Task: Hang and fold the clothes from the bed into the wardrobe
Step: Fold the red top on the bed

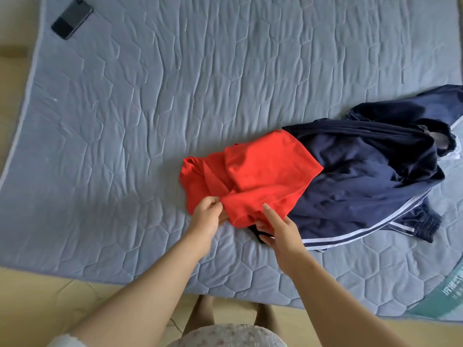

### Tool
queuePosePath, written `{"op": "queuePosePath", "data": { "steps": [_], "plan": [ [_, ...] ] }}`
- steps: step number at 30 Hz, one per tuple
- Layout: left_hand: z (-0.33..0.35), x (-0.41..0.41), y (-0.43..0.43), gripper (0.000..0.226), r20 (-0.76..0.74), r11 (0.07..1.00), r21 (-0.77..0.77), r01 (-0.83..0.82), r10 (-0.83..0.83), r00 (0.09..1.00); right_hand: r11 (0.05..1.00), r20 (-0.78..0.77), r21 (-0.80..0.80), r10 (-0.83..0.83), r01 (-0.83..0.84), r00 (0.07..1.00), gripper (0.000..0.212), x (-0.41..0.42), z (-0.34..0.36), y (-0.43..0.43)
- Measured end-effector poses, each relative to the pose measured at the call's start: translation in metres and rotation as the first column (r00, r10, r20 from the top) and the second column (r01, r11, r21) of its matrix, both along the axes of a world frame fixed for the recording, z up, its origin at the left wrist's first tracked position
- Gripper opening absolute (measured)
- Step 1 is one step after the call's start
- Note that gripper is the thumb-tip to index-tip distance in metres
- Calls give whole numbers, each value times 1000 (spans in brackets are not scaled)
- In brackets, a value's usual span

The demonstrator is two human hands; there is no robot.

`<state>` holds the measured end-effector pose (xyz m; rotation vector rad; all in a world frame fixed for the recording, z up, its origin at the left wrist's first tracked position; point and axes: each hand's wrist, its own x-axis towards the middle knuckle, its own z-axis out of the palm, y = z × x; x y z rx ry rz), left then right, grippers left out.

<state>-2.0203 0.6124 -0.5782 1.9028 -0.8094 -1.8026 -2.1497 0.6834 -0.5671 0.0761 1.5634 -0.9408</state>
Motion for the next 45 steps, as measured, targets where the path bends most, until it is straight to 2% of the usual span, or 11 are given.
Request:
{"op": "queuePosePath", "data": {
  "steps": [2,5,11,15,18,21,24,29,34,39,45],
  "plan": [
    [12,2,-6,25,-182,947,142,-288,311,933,995,-92,-19,100,-102,991,10,2,6,2],
    [27,8,-11,25,-249,909,224,-352,403,881,988,-179,-32,142,-150,974,14,4,17,6],
    [76,16,-7,37,-362,948,256,-188,274,891,989,-54,-57,-143,140,988,4,7,56,9],
    [122,33,-5,25,-375,984,95,149,-103,921,942,7,-50,-333,333,943,4,14,97,10],
    [153,51,-14,31,-69,909,57,413,-409,910,950,-52,-50,-312,309,949,2,23,130,7],
    [182,65,-32,18,73,960,29,280,-281,957,953,-60,-87,-295,289,954,5,38,160,3],
    [215,71,-46,15,41,965,-91,247,-244,969,958,-1,-132,-256,254,967,6,55,188,-3],
    [285,68,-54,16,-59,842,-223,491,-514,856,970,-132,-165,-201,178,971,17,68,228,-17],
    [340,51,-54,29,59,687,-359,631,-658,750,975,-690,60,197,-216,697,76,65,265,-30],
    [370,44,-51,32,212,562,-433,705,-696,686,880,-792,111,359,-462,493,10,65,294,-42],
    [365,48,-47,34,249,623,-529,576,-535,807,932,-586,-267,45,-246,809,13,58,310,-44]
  ]
}}
